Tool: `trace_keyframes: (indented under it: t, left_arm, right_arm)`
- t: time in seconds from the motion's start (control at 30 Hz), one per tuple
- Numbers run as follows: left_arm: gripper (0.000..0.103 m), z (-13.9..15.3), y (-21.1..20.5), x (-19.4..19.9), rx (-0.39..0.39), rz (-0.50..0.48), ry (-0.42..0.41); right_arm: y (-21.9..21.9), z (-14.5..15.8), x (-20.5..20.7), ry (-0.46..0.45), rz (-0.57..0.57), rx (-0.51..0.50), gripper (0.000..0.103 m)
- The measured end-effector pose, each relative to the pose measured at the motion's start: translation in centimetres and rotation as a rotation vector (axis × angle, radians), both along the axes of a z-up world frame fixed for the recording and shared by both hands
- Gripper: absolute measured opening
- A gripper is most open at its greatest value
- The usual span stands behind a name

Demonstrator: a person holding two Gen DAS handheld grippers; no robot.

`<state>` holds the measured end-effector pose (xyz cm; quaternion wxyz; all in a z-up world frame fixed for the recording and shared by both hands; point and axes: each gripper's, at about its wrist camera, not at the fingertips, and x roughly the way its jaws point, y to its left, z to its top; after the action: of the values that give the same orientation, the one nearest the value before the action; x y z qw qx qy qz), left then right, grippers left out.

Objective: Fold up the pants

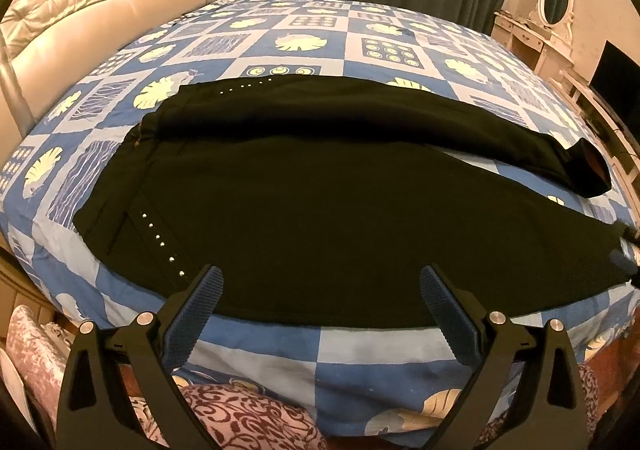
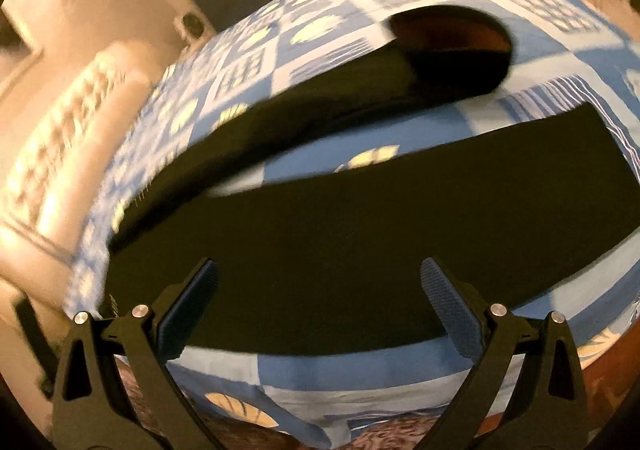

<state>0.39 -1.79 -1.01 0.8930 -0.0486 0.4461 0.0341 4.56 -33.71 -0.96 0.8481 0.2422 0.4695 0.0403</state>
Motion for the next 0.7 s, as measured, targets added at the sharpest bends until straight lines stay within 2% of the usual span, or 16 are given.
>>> trace_keyframes:
  t: [0.17, 0.37, 0.47, 0.6, 0.7]
  left_arm:
    - [0.098, -0.3, -0.1, 0.0, -0.002, -0.008, 0.010]
    - [0.098, -0.5, -0.3, 0.0, 0.005, -0.021, 0.014]
    - [0.098, -0.7, -0.1, 0.2, 0.000, -0.018, 0.019]
    - [0.098, -0.7, 0.3, 0.3, -0.011, -0.009, 0.023]
    - [0.098, -0.7, 0.6, 0.4, -0.009, -0.005, 0.026]
  right_arm:
    - [-9.2, 1.1, -0.6, -0.035, -0.153, 0.096, 0.101]
    - [-20.7, -2.8, -5.1, -0.024, -0.432, 0.395, 0.101]
    - [-23.4, -4.3, -6.9, -0.024, -0.516, 0.469, 0.101]
    - [-24.6, -5.2, -7.2, -0.026, -0.529, 0.496, 0.100]
    - [-24.5, -5.7, -7.0, -0.004, -0.542, 0.484, 0.089]
